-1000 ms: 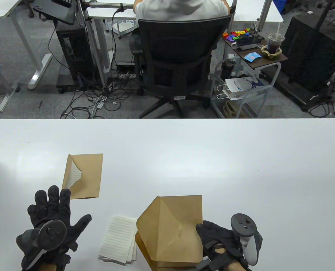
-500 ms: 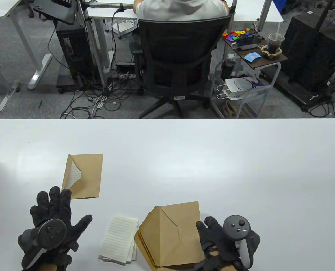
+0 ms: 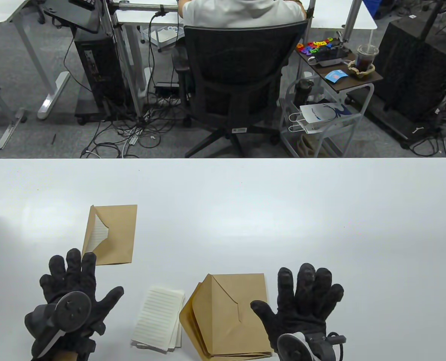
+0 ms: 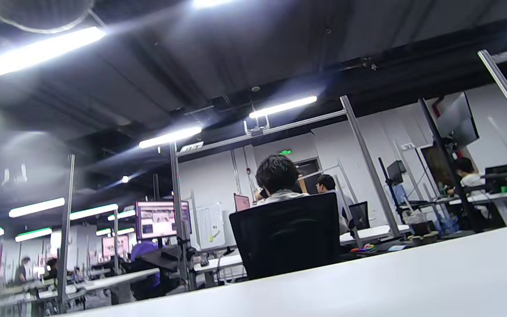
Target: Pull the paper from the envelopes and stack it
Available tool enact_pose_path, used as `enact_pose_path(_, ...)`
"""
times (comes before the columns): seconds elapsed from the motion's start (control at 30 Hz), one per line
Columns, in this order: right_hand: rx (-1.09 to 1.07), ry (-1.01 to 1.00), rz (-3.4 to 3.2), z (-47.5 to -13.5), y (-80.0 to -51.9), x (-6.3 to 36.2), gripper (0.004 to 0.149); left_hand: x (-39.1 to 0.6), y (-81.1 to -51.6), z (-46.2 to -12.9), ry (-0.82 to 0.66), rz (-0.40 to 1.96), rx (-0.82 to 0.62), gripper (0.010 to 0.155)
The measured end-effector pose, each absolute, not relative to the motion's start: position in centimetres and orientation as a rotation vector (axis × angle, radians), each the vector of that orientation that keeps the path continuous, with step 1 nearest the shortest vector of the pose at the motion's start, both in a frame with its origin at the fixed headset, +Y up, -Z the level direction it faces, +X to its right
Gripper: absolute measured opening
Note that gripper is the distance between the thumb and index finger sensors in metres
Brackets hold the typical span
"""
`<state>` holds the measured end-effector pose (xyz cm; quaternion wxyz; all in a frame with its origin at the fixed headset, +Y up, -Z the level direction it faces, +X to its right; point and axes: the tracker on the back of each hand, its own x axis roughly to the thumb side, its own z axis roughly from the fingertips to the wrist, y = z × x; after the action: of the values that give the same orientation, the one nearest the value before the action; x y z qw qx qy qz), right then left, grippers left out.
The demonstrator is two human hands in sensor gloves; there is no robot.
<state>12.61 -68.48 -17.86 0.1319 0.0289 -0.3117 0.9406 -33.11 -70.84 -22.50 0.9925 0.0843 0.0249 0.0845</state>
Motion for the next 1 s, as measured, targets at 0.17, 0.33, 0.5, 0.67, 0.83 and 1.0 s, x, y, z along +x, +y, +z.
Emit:
enact_pose_path(0.17, 0.085, -0.843, 2.751, -18.3, -68.9, 12.5, 0.091, -33.0, -70.9, -22.5, 0.051, 0.163, 0.169, 0.105)
enact_pose_path(0.33, 0.088, -0.835, 2.743, -18.2, -68.9, 12.3, 0.091, -33.1, -71.4, -22.9, 0.076, 0.144, 0.152, 0.105)
enact_pose_path(0.5, 0.119, -0.812, 2.748, -18.2, -68.9, 12.1, 0.09, -34.8, -72.5, -24.8, 0.164, 0.161, 0.088, 0.104)
enact_pose_path(0.67, 0.169, -0.829, 2.704, -17.8, -68.6, 12.0, 0.091, -36.0, -73.5, -28.1, 0.242, 0.118, -0.055, 0.103)
enact_pose_path(0.83, 0.191, -0.835, 2.659, -17.5, -68.3, 12.1, 0.09, -36.7, -74.4, -32.1, 0.388, 0.153, -0.128, 0.098)
enact_pose_path(1.0, 0.189, -0.825, 2.659, -17.5, -68.3, 12.2, 0.09, -37.5, -75.5, -35.5, 0.519, 0.089, -0.194, 0.092)
